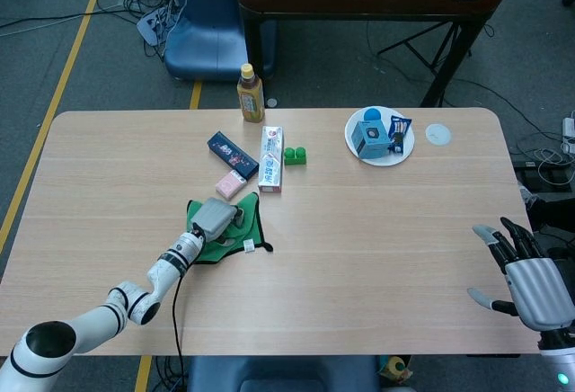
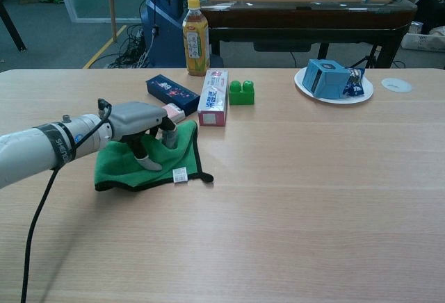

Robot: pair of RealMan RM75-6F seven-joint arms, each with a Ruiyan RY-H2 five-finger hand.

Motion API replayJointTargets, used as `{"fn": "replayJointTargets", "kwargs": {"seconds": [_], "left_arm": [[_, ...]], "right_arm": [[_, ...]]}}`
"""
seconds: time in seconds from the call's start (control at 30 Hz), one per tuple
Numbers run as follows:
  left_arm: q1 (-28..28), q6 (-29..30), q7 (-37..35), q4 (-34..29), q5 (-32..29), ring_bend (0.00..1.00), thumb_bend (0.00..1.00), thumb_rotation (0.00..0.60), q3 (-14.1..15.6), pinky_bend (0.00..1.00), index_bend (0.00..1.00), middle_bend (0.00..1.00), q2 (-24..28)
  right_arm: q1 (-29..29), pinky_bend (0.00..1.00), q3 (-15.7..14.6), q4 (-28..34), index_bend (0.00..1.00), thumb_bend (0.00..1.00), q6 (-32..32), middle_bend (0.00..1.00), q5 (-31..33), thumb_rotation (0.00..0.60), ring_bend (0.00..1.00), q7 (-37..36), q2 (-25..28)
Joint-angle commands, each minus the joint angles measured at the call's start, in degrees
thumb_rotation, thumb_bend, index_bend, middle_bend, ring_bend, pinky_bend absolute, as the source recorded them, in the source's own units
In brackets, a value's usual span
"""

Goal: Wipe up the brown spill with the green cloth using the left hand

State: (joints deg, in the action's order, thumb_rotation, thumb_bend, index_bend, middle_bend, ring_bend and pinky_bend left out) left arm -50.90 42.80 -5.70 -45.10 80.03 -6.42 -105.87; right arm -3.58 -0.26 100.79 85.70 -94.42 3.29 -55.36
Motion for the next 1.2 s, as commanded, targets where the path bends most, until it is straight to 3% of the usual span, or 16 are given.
{"fn": "replayJointTargets", "kwargs": {"seconds": [0.03,0.63,1.2], "left_arm": [[0.3,0.0,-0.8,-1.1,-0.8,0.55,0.17,0.600,-0.8,0.74,0.47,0.48,0.6],[-1.8,0.2,-7.9,-16.8,2.8,0.55,0.17,0.600,0.1,0.74,0.47,0.48,3.1],[1.5,2.6,6.4,-12.1,-3.5,0.55,0.17,0.600,-1.2,0.72,0.47,0.48,10.8]], "right_arm": [[0.0,0.09,0.0,0.0,0.08,0.18,0.1,0.20,0.0,0.600,0.04,-0.1,0.0],[0.5,0.09,0.0,-0.4,0.08,0.18,0.7,0.20,0.2,0.600,0.04,-0.5,0.0],[-0.5,0.09,0.3,-0.6,0.08,0.18,-0.3,0.20,-0.3,0.600,0.04,-0.8,-0.7]]}}
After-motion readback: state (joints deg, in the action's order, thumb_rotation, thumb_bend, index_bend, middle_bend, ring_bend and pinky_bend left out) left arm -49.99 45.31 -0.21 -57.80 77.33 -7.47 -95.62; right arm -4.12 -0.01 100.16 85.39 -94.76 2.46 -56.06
